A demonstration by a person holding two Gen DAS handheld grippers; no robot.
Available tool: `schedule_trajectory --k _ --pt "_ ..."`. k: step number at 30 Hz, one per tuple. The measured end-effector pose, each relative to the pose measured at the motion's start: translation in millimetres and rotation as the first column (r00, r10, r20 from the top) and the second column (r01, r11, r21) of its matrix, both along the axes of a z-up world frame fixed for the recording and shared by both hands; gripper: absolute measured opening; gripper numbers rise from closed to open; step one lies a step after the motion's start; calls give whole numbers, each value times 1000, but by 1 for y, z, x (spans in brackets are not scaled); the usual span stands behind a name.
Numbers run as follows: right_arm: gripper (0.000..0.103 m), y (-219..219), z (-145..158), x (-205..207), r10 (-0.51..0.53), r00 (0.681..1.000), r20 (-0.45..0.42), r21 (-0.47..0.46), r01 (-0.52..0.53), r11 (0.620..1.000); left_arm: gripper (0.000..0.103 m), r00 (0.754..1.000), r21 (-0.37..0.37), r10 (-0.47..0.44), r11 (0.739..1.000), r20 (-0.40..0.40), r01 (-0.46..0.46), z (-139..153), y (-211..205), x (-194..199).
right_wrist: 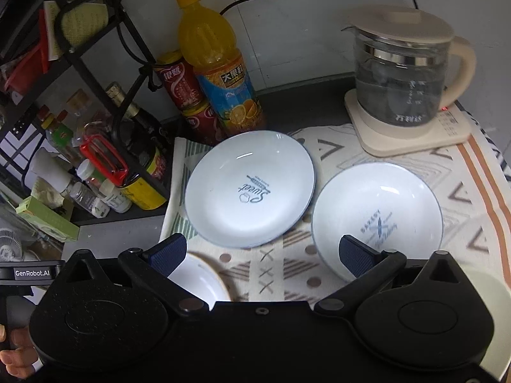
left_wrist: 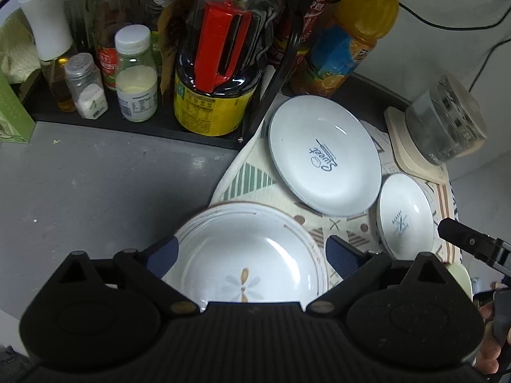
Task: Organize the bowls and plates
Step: 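Move both tools to the white plate printed 'Sweet' in blue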
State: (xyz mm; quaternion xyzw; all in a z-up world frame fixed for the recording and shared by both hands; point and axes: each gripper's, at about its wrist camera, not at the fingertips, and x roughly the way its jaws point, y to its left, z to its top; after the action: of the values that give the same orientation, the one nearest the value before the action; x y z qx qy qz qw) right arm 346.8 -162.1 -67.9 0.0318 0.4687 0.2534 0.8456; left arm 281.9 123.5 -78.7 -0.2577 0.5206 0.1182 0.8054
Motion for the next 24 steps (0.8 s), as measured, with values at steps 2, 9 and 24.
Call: schedule_trajectory --k 2,9,24 --pt "103 0 -1 10 13 1000 -7 8 -13 1000 97 1000 -13 19 1000 -5 -19 -3 -1 9" --pt "103 -2 -8 46 44 999 -11 -4 -44 999 96 998 -40 61 997 28 -60 -14 -7 38" --pt "90 7 -43 115 68 995 -76 -20 -70 997 59 977 -154 207 968 39 -199 -58 -12 81"
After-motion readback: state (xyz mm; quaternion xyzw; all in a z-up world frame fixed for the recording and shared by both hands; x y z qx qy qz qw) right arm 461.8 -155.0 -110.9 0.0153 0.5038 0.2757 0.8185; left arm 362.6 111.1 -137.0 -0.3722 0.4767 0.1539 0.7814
